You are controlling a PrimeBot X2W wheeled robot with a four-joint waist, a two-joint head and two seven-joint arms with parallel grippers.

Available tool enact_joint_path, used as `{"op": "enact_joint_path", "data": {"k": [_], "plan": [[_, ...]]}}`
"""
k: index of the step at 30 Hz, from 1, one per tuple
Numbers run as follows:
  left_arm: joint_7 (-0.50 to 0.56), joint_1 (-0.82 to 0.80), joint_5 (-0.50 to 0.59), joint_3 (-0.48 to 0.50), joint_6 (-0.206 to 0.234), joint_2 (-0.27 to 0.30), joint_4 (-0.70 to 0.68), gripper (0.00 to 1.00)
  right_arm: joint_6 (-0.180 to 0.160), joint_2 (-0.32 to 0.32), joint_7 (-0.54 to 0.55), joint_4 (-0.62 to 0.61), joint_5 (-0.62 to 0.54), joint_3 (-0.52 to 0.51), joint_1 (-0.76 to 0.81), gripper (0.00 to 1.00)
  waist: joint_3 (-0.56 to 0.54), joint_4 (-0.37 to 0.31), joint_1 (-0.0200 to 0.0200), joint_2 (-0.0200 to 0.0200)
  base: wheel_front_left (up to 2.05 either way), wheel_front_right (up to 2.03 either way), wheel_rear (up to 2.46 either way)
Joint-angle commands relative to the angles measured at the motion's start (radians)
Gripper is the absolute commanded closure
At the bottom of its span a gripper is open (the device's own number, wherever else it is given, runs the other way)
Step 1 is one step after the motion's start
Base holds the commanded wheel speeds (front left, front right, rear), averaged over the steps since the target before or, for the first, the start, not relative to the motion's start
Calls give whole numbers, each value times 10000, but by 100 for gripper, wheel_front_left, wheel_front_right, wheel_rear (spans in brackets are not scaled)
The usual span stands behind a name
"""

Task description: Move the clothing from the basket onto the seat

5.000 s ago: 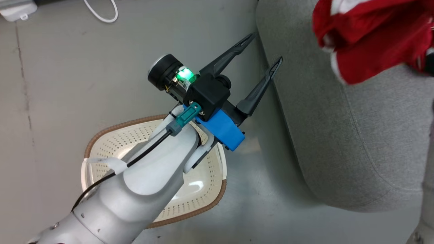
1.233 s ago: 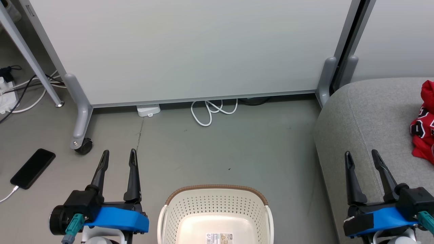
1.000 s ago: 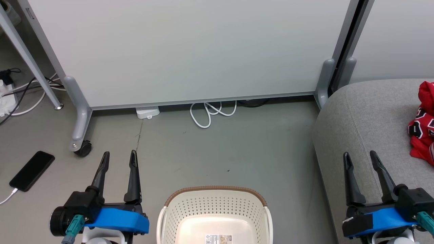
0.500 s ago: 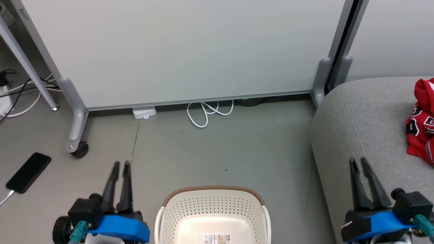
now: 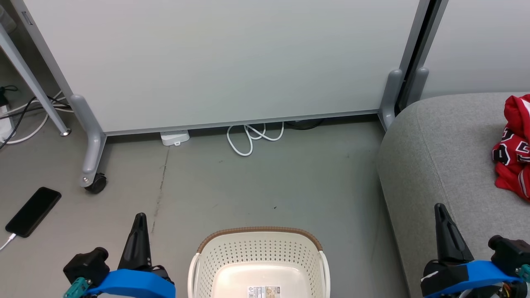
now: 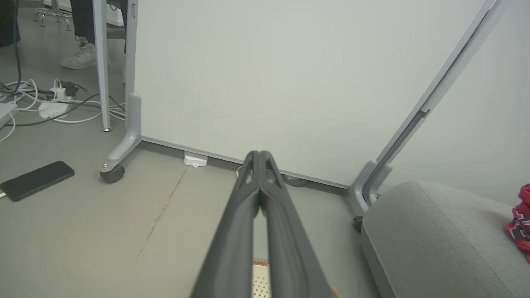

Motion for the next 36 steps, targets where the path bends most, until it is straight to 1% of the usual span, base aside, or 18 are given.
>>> {"op": "enact_joint_path", "data": {"k": [1, 18, 36], "plan": [[68, -319, -387, 88, -29, 16, -199, 100, 0, -30, 83, -156, 418, -25, -224, 100, 0, -4, 0, -1, 0, 0, 0], [756, -459, -3129, 381, -64, 16, -328, 100, 1, -36, 770, -154, 3268, -60, -372, 100, 5, -78, 0, -1, 0, 0, 0], [1343, -582, -5395, 641, -91, 18, -421, 100, 2, -42, 1362, -130, 5632, -103, -503, 100, 10, -152, 0, -1, 0, 0, 0]]}}
